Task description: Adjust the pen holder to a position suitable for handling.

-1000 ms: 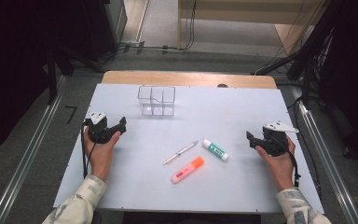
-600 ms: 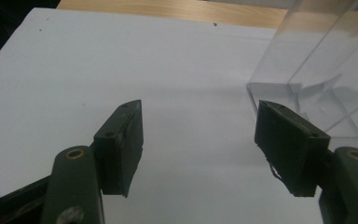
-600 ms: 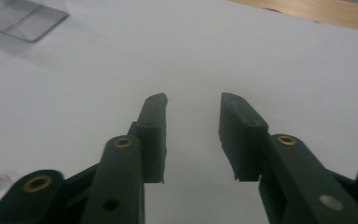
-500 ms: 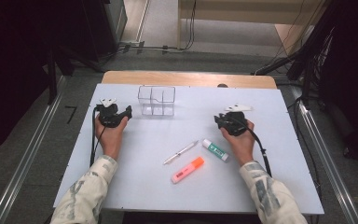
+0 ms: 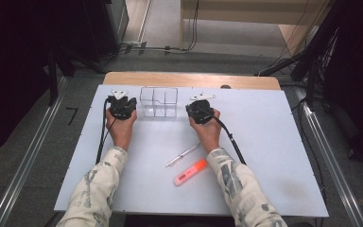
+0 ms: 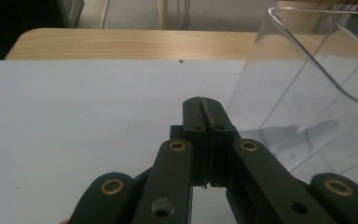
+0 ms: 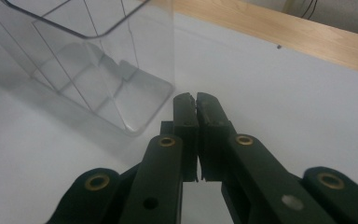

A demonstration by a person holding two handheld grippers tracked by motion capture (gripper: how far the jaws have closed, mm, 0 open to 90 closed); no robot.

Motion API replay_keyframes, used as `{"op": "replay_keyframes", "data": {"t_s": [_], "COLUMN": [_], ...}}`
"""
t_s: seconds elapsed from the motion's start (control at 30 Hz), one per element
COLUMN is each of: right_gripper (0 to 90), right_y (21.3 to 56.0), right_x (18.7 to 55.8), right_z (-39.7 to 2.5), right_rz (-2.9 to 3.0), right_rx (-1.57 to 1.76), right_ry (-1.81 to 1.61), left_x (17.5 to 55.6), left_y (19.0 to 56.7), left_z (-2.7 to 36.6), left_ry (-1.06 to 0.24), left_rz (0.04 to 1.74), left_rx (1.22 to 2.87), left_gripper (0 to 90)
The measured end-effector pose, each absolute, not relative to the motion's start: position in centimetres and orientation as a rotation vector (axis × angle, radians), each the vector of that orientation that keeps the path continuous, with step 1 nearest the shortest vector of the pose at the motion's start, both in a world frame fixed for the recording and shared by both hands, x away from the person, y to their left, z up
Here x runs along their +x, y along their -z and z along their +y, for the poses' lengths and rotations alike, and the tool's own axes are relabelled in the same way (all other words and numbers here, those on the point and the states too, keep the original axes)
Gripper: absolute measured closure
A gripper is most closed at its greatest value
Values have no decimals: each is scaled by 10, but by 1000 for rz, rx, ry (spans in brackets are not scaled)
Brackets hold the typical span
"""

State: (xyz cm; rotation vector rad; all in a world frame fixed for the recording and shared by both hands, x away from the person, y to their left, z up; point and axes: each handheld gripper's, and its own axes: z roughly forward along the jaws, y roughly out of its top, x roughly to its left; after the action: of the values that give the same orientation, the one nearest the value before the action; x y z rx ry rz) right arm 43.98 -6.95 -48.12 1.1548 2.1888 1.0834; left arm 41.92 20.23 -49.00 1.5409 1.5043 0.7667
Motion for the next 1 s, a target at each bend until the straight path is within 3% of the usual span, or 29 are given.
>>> {"op": "replay_keyframes", "data": {"t_s": [0.33, 0.5, 1.0], "right_gripper": [842, 855, 878], "right_y": [483, 482, 476], "right_x": [448, 447, 426], "right_z": [-46, -50, -138], "right_rz": [2215, 2216, 2175], "right_rx": [1138, 1139, 1204], "right_ry": [-1064, -1048, -1051], "left_x": [426, 428, 407], "left_y": [490, 494, 494], "left_z": [195, 192, 109], "left_ry": [-736, -659, -542], "left_rz": [1448, 1442, 1324], "left_rx": [1563, 1569, 1662], "left_gripper": [900, 900, 900]}}
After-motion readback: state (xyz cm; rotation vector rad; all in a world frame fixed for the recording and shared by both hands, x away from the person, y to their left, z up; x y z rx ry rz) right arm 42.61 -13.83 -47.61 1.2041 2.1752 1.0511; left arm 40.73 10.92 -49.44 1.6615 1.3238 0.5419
